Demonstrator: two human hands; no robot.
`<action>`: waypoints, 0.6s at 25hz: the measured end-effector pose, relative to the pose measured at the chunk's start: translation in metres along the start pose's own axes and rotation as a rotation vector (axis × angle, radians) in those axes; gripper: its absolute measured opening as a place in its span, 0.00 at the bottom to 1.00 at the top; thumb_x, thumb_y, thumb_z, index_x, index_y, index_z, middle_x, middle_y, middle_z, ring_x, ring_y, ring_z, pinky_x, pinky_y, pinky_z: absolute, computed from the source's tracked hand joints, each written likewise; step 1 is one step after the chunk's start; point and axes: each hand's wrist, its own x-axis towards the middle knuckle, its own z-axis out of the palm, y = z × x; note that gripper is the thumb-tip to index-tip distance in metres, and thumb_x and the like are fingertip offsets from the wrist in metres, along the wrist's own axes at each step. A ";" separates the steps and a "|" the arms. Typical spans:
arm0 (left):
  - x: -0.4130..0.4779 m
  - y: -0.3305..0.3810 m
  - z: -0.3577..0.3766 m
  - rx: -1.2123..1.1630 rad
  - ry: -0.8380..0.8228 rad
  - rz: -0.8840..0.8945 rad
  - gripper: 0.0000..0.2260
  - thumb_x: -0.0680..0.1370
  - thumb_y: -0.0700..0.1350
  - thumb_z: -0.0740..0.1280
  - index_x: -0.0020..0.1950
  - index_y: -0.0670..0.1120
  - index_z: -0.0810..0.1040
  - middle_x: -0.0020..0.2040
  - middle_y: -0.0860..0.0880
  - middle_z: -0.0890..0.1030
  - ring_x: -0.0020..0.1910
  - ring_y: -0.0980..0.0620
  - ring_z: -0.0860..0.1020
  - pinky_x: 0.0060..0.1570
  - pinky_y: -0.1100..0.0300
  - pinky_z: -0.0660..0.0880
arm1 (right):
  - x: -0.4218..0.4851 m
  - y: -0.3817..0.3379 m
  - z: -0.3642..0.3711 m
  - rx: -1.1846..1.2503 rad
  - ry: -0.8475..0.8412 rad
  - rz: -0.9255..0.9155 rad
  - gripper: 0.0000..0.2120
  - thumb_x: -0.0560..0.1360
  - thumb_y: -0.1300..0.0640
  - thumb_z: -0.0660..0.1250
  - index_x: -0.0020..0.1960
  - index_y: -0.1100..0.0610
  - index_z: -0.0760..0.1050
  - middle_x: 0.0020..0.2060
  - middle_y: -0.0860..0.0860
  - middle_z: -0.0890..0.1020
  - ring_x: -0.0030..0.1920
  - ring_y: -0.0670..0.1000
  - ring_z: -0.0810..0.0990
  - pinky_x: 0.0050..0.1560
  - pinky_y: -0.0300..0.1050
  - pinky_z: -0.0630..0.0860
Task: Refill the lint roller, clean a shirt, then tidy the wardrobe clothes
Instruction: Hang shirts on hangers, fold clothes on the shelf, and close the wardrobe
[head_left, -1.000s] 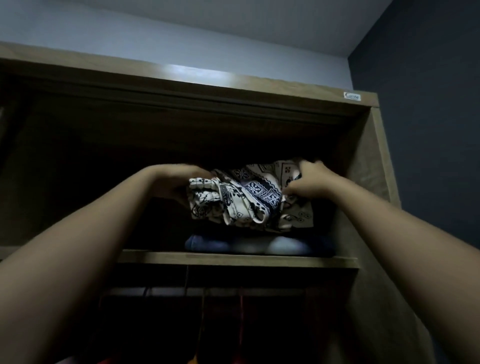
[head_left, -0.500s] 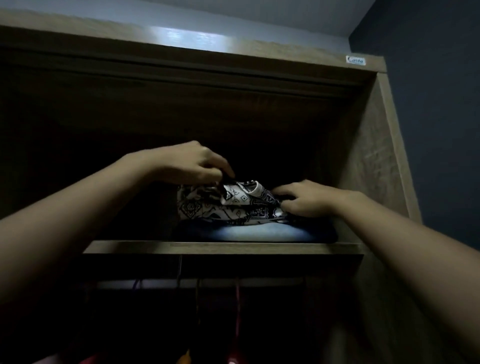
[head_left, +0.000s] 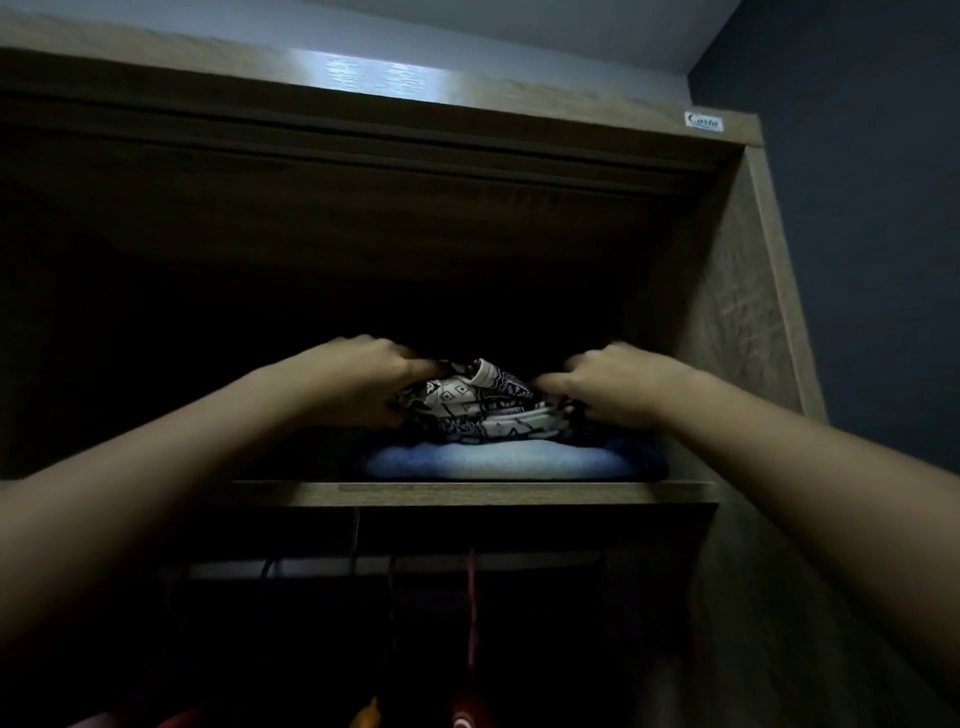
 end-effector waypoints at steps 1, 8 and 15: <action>0.005 -0.003 0.000 -0.050 0.019 -0.007 0.26 0.74 0.51 0.69 0.71 0.51 0.66 0.60 0.47 0.77 0.55 0.47 0.78 0.49 0.56 0.74 | 0.001 0.005 -0.004 -0.022 0.022 0.023 0.24 0.78 0.59 0.58 0.73 0.47 0.59 0.61 0.57 0.74 0.58 0.60 0.77 0.54 0.52 0.73; 0.008 0.000 0.011 -0.383 0.027 0.050 0.25 0.73 0.48 0.70 0.69 0.51 0.70 0.57 0.48 0.80 0.48 0.52 0.76 0.44 0.65 0.67 | -0.007 0.004 -0.002 0.049 -0.201 0.114 0.24 0.76 0.56 0.59 0.70 0.41 0.64 0.66 0.54 0.69 0.66 0.57 0.69 0.61 0.52 0.68; -0.004 -0.012 0.015 -0.432 -0.103 0.045 0.37 0.72 0.56 0.62 0.77 0.55 0.48 0.76 0.46 0.59 0.72 0.49 0.63 0.67 0.62 0.59 | -0.017 -0.003 0.010 0.566 -0.266 0.187 0.30 0.76 0.62 0.56 0.76 0.51 0.53 0.75 0.56 0.58 0.74 0.55 0.58 0.72 0.44 0.55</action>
